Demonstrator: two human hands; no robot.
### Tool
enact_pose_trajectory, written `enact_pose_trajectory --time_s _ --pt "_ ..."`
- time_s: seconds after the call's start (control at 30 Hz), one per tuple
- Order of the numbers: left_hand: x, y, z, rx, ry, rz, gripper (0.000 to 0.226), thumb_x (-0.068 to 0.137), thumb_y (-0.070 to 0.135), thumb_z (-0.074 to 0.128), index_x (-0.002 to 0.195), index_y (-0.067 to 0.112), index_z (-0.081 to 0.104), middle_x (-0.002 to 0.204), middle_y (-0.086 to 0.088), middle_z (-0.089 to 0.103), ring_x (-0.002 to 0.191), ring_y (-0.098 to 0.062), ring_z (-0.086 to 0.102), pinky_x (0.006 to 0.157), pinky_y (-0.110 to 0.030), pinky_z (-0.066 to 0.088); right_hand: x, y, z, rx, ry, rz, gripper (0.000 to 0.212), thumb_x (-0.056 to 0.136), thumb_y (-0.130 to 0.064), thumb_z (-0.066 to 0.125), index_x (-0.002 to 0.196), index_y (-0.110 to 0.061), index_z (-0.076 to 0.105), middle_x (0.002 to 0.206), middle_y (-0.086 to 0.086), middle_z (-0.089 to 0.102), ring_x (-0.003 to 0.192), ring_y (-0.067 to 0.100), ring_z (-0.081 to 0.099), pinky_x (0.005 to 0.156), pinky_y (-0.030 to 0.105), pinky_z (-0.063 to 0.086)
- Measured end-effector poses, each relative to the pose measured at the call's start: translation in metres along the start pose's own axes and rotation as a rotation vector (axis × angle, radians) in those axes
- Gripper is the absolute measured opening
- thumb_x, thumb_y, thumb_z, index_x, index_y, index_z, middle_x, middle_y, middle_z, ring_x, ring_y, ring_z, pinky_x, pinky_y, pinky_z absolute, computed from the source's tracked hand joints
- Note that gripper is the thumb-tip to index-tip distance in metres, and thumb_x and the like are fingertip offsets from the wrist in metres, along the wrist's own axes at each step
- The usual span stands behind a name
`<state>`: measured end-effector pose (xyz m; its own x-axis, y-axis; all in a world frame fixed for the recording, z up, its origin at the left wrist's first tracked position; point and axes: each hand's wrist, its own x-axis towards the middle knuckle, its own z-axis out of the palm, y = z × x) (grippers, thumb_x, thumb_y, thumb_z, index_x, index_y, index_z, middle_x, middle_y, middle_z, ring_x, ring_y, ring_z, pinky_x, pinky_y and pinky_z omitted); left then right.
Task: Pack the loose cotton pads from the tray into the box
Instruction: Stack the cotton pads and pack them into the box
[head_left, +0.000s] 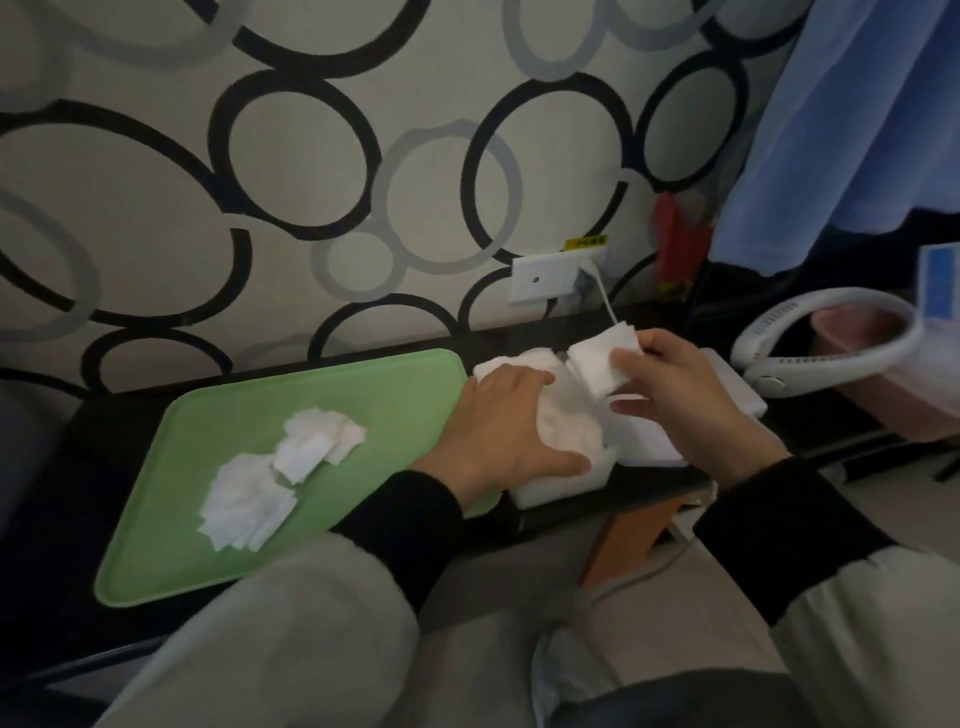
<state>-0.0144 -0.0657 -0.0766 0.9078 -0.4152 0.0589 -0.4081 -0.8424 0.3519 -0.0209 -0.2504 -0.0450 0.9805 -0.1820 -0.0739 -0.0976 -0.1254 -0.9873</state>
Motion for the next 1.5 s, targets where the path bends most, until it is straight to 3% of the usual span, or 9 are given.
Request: enact_pose_trajectory --time_s 0.1,0.17,0.6,0.73,0.93,1.03,1.2,1.3,1.5 --pt "0.026 0.001 0.011 0.132 -0.195 -0.002 0.13 0.059 0.085 0.066 0.157 0.029 0.0 0.166 -0.001 -0.006 0.152 -0.028 -0.014 0.122 -0.055 -0.005 0.005 0.004 -0.009 0.019 0.014 0.007 0.018 0.096 -0.012 0.057 0.112 -0.005 0.06 0.097 0.011 0.067 0.089 0.027 0.066 0.079 0.041 0.055" --pt "0.04 -0.002 0.015 0.15 -0.26 -0.008 0.135 0.057 0.087 0.065 0.156 0.031 -0.008 0.166 -0.001 -0.015 0.15 -0.028 -0.022 0.12 -0.056 -0.011 0.008 0.007 -0.015 0.018 0.012 0.012 0.018 0.096 -0.013 0.057 0.112 -0.006 0.06 0.096 0.009 0.067 0.088 0.025 0.066 0.078 0.039 0.055" --pt "0.072 0.003 0.015 0.193 -0.297 0.019 0.118 0.065 0.067 0.074 0.154 0.037 0.003 0.166 -0.004 -0.004 0.152 -0.032 -0.009 0.12 -0.054 -0.005 0.011 0.018 -0.033 -0.068 0.01 -0.012 0.017 0.096 -0.014 0.058 0.109 -0.004 0.059 0.091 0.005 0.068 0.079 0.018 0.064 0.074 0.037 0.054" --pt "0.077 0.017 0.013 0.261 -0.366 0.025 0.132 0.058 0.071 0.077 0.154 0.04 -0.009 0.165 -0.009 -0.017 0.149 -0.038 -0.022 0.118 -0.059 -0.011 0.007 0.017 -0.037 -0.103 -0.025 -0.051 0.016 0.094 -0.007 0.058 0.109 -0.002 0.059 0.09 0.004 0.067 0.083 0.016 0.064 0.076 0.038 0.054" --pt "0.083 0.019 0.01 0.29 -0.446 -0.148 0.154 0.05 0.078 0.079 0.152 0.03 -0.026 0.159 -0.015 -0.032 0.143 -0.042 -0.032 0.118 -0.061 -0.012 0.004 0.013 -0.039 -0.159 -0.162 -0.122 0.009 0.088 0.003 0.055 0.089 -0.006 0.058 0.091 0.027 0.058 0.087 0.026 0.059 0.079 0.039 0.054" --pt "0.087 0.016 0.015 0.276 -0.458 -0.2 0.157 0.049 0.08 0.077 0.151 0.024 -0.027 0.16 -0.021 -0.027 0.146 -0.043 -0.025 0.12 -0.057 -0.01 0.004 0.012 -0.037 -0.134 -0.221 -0.13 0.006 0.077 -0.006 0.057 0.083 -0.009 0.057 0.096 0.036 0.055 0.087 0.027 0.057 0.083 0.05 0.054" --pt "0.088 0.014 0.018 0.326 -0.37 -0.133 0.145 0.054 0.086 0.068 0.157 0.019 -0.009 0.161 -0.021 0.015 0.148 -0.04 0.015 0.121 -0.054 0.004 0.006 0.016 -0.035 -0.215 -0.324 -0.123 0.009 0.072 -0.01 0.057 0.08 -0.016 0.058 0.097 0.035 0.059 0.085 0.035 0.059 0.084 0.053 0.052" --pt "0.087 0.012 0.016 0.291 -0.299 -0.085 0.13 0.06 0.083 0.067 0.156 0.017 0.01 0.151 -0.018 0.034 0.14 -0.035 0.033 0.121 -0.05 0.013 0.01 0.023 -0.035 -0.338 -0.34 -0.164 0.012 0.079 0.0 0.061 0.081 -0.012 0.06 0.097 0.027 0.065 0.086 0.037 0.062 0.079 0.044 0.052" --pt "0.083 0.01 0.01 0.221 -0.283 -0.061 0.116 0.064 0.074 0.071 0.154 0.019 0.021 0.146 -0.014 0.042 0.136 -0.033 0.039 0.122 -0.048 0.018 0.011 0.027 -0.035 -0.513 -0.387 -0.183 0.015 0.076 -0.005 0.065 0.082 -0.018 0.066 0.087 0.004 0.071 0.087 0.027 0.068 0.081 0.048 0.054"
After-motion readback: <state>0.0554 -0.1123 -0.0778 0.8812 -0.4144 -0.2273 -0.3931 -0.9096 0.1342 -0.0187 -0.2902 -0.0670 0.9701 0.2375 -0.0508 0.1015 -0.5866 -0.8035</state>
